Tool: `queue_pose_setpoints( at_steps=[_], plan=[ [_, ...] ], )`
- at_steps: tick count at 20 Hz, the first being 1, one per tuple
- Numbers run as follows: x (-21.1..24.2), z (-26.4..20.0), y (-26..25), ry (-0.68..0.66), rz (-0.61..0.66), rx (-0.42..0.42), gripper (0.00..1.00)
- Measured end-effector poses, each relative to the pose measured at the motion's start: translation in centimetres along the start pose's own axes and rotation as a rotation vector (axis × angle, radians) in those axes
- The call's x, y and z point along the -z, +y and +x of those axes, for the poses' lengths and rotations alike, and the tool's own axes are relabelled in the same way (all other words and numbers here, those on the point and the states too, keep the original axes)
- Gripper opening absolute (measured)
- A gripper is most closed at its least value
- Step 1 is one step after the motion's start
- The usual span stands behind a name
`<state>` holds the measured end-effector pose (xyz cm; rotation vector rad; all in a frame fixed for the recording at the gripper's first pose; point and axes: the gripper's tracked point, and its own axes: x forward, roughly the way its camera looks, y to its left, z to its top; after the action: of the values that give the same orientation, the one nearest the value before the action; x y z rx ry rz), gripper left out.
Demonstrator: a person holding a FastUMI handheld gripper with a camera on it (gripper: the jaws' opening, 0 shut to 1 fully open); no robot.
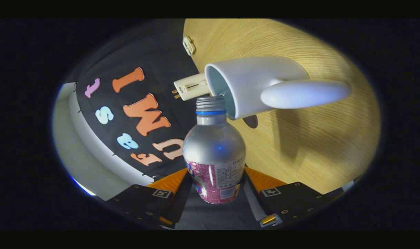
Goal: Take the bottle from table, then pour the juice into the cup, finally place the bottle on the coaster
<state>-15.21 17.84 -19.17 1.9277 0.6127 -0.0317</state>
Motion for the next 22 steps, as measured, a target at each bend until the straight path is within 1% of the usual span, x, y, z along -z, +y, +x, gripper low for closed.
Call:
queue_pose_setpoints(
  at_steps=[11, 22],
  plan=[
    [0.1, 0.1, 0.9, 0.008, 0.014, -0.028, 0.79],
    [0.0, 0.0, 1.1, 0.020, 0.059, -0.046, 0.79]
  ],
)
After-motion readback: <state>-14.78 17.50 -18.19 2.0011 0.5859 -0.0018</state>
